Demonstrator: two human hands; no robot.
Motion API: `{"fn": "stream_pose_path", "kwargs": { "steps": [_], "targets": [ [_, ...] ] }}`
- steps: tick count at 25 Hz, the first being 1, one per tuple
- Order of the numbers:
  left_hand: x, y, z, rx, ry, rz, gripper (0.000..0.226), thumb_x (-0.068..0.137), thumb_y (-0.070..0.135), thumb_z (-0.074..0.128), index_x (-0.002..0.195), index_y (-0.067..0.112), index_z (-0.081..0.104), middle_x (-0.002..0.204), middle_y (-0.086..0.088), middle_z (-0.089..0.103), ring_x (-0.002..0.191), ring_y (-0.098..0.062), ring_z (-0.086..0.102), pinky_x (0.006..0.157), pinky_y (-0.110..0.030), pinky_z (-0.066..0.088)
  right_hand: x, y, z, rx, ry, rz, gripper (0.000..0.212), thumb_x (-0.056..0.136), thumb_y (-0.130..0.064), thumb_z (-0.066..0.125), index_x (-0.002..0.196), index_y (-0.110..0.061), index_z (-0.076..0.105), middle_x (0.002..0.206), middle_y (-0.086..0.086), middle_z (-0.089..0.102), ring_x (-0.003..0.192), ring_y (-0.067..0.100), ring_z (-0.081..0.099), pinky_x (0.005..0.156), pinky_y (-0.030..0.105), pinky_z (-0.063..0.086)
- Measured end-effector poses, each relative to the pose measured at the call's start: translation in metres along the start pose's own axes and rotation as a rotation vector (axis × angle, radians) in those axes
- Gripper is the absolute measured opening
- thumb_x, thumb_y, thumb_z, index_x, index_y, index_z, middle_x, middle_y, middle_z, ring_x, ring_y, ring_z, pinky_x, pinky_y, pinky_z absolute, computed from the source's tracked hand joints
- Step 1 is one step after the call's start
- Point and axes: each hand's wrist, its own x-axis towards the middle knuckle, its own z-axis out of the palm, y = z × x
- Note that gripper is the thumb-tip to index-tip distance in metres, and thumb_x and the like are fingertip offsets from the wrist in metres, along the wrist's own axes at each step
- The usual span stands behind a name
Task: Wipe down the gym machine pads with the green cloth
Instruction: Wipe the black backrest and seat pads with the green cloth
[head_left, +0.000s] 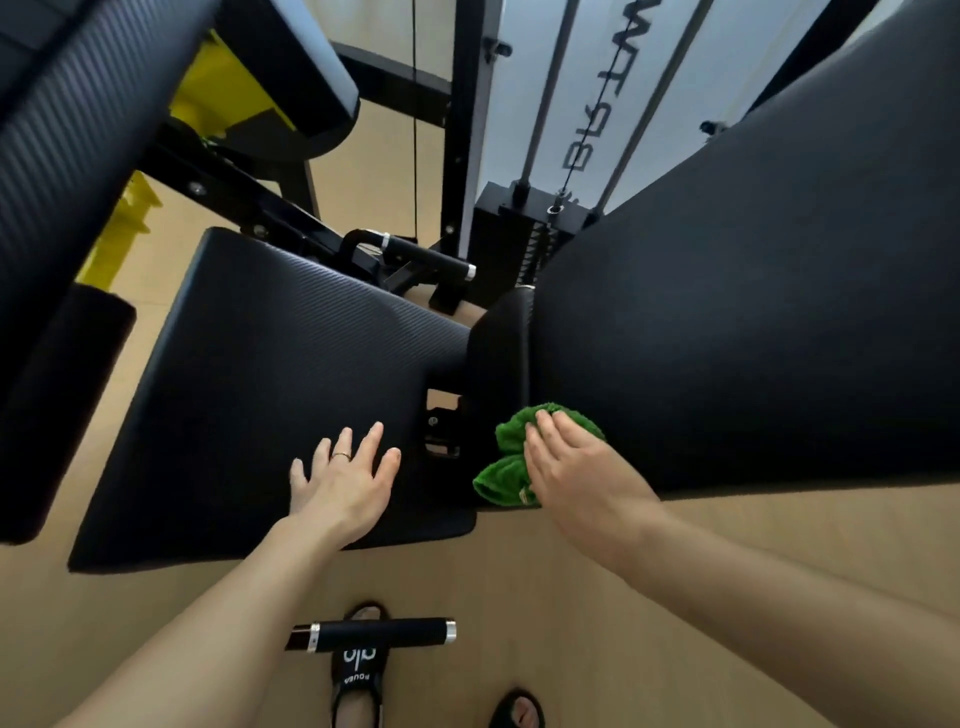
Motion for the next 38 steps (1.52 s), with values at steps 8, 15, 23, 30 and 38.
{"fn": "stream_pose_path", "kwargs": {
  "steps": [8,15,23,30,38],
  "targets": [
    [0.088,-0.059,0.044,0.419,0.157,0.073,0.069,0.100,0.062,0.010,0.158,0.035,-0.015,0.164,-0.010,-0.032,0.151,-0.037,-0.028,0.120,-0.066,-0.011,0.111,0.006,0.021,0.084,-0.117,0.110,0.061,0.109,-0.033,0.012,0.157,0.004,0.010,0.166,0.023,0.007,0.154,0.041,0.004,0.125,0.052,0.003],
    [0.093,-0.072,0.069,0.478,0.489,0.211,0.077,0.089,0.056,0.029,0.156,0.019,0.032,0.167,-0.020,0.016,0.153,-0.044,0.017,0.121,-0.069,0.003,0.212,0.097,0.039,0.108,-0.233,0.372,0.061,0.109,-0.036,0.012,0.158,0.000,0.013,0.167,0.019,0.008,0.154,0.038,0.005,0.125,0.050,0.005],
    [0.086,-0.068,0.067,0.461,0.489,0.164,0.075,0.089,0.057,0.028,0.156,0.023,0.034,0.168,-0.017,0.017,0.154,-0.040,0.015,0.121,-0.067,0.007,0.130,0.005,0.011,0.151,-0.297,0.284,0.064,0.108,-0.033,0.018,0.157,0.006,0.005,0.162,0.034,-0.001,0.147,0.058,0.002,0.121,0.063,0.005],
    [0.088,-0.070,0.072,0.470,0.558,0.164,0.074,0.091,0.058,0.032,0.158,0.027,0.029,0.169,-0.014,0.013,0.156,-0.037,0.010,0.123,-0.064,0.002,0.156,0.044,0.026,0.027,-0.151,0.283,0.059,0.108,-0.029,0.016,0.157,0.003,0.014,0.166,0.025,0.007,0.152,0.046,0.006,0.124,0.054,0.006],
    [0.091,-0.072,0.075,0.457,0.616,0.181,0.074,0.091,0.058,0.033,0.158,0.027,0.028,0.169,-0.014,0.014,0.156,-0.037,0.009,0.123,-0.063,-0.001,0.197,0.086,0.020,0.006,-0.311,0.542,0.061,0.106,-0.025,0.023,0.151,0.016,0.020,0.152,0.042,0.026,0.144,0.056,0.025,0.120,0.062,0.016]
  ]
}}
